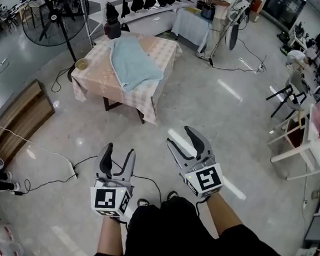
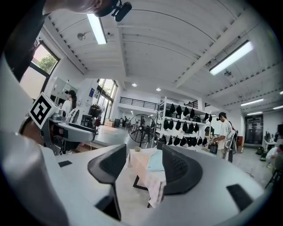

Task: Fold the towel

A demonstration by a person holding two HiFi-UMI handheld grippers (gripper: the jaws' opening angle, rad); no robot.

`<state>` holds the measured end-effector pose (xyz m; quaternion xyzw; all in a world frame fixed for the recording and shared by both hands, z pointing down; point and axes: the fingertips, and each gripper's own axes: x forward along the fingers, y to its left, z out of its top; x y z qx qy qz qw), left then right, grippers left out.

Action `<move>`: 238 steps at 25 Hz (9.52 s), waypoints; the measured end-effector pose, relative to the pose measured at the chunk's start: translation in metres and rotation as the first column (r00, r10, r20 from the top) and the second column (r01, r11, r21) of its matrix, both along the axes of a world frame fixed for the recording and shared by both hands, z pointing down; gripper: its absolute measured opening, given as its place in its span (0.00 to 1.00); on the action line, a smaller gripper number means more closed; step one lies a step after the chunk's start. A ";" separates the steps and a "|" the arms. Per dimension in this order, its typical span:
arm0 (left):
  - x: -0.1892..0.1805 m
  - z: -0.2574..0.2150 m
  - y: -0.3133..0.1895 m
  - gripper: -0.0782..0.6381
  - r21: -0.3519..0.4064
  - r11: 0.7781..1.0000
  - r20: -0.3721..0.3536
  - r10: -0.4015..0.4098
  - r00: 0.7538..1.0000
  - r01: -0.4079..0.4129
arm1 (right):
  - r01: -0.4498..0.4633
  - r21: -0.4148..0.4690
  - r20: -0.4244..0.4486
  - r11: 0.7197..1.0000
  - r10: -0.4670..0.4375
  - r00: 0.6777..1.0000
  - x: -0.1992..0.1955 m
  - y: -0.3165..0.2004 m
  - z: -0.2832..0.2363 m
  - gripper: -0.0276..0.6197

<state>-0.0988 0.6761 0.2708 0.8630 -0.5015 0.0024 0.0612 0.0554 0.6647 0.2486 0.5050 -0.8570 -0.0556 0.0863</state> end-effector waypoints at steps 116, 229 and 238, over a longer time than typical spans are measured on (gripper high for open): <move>0.028 0.376 -0.526 0.19 -0.779 0.602 0.019 -0.258 0.966 0.176 | 0.132 -0.822 0.089 0.553 -0.104 0.991 0.138 -0.592 0.394 0.07; -0.129 0.340 -1.010 0.48 -0.762 0.647 -0.368 -0.379 0.849 -0.042 | 0.035 -0.757 0.137 0.652 0.106 0.985 -0.013 -1.088 0.338 0.39; -0.118 0.330 -0.967 0.48 -0.720 0.694 -0.223 -0.227 0.948 -0.003 | 0.073 -0.746 0.076 0.662 -0.024 0.997 -0.005 -1.039 0.334 0.40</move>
